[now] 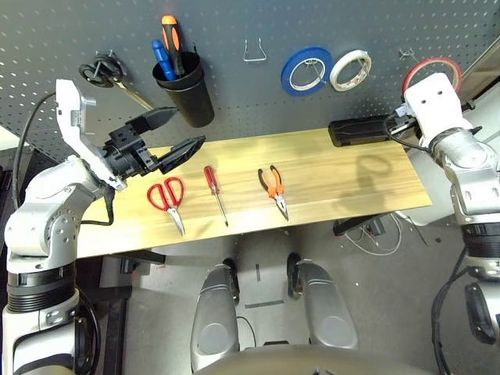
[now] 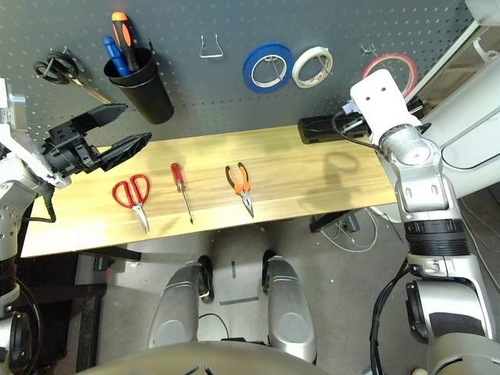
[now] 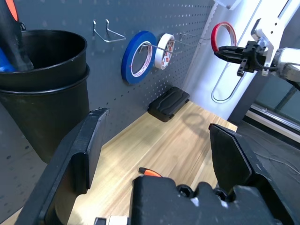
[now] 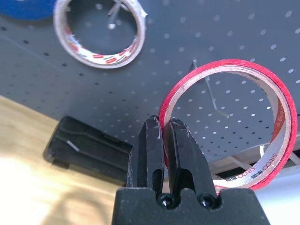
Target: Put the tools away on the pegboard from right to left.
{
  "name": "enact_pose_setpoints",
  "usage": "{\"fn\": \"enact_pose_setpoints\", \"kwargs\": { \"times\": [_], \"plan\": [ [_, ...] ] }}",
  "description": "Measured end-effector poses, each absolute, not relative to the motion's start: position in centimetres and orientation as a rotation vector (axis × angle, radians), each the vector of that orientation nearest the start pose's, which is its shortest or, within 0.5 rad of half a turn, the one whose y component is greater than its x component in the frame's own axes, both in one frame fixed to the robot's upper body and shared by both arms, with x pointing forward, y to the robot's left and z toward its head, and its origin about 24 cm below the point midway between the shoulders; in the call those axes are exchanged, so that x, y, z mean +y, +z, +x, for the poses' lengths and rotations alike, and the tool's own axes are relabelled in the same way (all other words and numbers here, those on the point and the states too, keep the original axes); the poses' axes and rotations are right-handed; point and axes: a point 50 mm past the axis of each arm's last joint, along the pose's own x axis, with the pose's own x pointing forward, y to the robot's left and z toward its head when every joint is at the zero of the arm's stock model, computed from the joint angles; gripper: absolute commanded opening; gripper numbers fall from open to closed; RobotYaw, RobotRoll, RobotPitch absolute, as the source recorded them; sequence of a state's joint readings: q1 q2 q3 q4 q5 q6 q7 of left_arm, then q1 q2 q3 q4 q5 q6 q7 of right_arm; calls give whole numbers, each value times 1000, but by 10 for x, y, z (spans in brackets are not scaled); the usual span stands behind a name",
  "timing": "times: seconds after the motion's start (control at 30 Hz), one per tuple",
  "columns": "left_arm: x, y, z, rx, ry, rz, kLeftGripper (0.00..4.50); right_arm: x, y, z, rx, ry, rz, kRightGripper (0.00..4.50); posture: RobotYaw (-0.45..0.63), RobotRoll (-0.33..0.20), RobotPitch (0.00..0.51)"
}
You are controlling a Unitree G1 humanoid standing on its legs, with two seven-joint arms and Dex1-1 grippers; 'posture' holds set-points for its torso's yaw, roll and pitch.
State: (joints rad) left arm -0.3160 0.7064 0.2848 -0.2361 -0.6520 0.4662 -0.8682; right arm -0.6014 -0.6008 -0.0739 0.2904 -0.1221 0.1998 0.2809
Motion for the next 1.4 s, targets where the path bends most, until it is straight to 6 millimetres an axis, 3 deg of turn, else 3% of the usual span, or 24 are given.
{"fn": "enact_pose_setpoints", "kwargs": {
  "times": [0.4, 0.53, 0.8, 0.83, 0.93, 1.13, 1.4],
  "plan": [
    [227, 205, 265, -166, -848, 122, 4500, -276, 183, 385, 31, 0, -572, 28, -11, 0, 178],
    [225, 204, 266, -167, -842, 114, 4500, -272, 186, 393, 29, -5, -590, 1182, -4, 0, 180],
    [218, 202, 266, -165, -852, 119, 4500, -262, 185, 394, 0, 109, -586, 4198, -21, 0, 182],
    [217, 201, 267, -162, -856, 118, 4500, -261, 184, 394, 4, 125, -581, 4403, -22, 0, 182],
    [213, 201, 268, -162, -869, 117, 4500, -263, 188, 388, 31, 207, -556, 4461, -35, 0, 184],
    [210, 204, 270, -170, -879, 126, 4500, -286, 221, 366, 90, 273, -529, 4461, -51, 0, 186],
    [208, 201, 273, -145, -891, 115, 4500, -305, 233, 327, 320, 394, -515, 4461, -66, 0, 188]
  ]
}}
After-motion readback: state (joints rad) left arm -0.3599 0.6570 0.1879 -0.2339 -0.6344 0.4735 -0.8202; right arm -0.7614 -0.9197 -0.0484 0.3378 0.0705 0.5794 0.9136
